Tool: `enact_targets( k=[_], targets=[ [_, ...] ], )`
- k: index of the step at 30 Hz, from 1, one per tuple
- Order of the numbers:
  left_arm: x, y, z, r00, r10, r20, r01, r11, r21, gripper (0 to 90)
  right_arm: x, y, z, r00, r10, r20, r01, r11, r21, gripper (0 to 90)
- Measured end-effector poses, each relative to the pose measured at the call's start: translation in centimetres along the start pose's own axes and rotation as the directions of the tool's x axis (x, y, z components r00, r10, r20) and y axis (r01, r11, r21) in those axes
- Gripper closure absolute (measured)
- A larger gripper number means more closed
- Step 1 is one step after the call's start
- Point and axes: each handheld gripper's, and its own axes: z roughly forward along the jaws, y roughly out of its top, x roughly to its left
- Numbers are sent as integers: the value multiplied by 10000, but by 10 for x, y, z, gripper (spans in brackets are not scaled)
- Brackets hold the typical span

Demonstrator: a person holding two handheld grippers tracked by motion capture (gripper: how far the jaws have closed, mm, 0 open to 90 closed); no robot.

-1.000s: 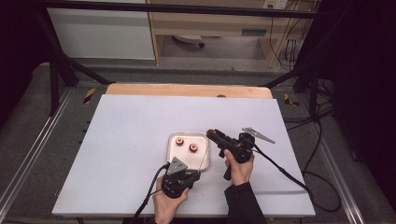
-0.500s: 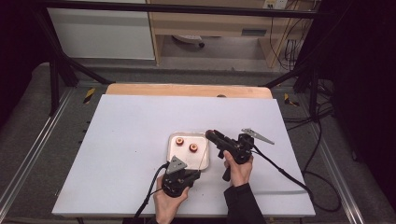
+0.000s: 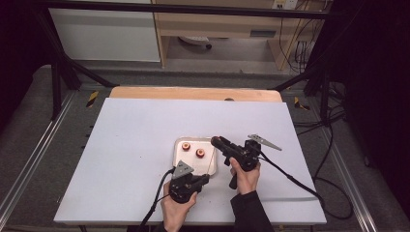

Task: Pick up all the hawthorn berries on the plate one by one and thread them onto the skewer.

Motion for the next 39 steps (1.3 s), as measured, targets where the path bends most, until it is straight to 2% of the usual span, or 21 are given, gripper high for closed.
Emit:
enact_targets(
  k=[4,9,26,39],
  targets=[
    [1,1,0,9998,-206,80,207,9997,-90,883,0,-2,1,10000,-79,-21,79,9999,87,601],
    [4,5,0,9997,-246,92,247,9995,-206,884,1,-6,1,9999,-113,-95,116,9994,323,602],
    [10,23,5,9999,121,-88,-122,9998,-161,885,2,-21,3,9990,-336,-305,369,9925,1165,603],
    [13,26,7,9995,283,-109,-284,9995,-97,885,3,-32,4,9984,-506,-247,538,9866,1539,603]
  ],
)
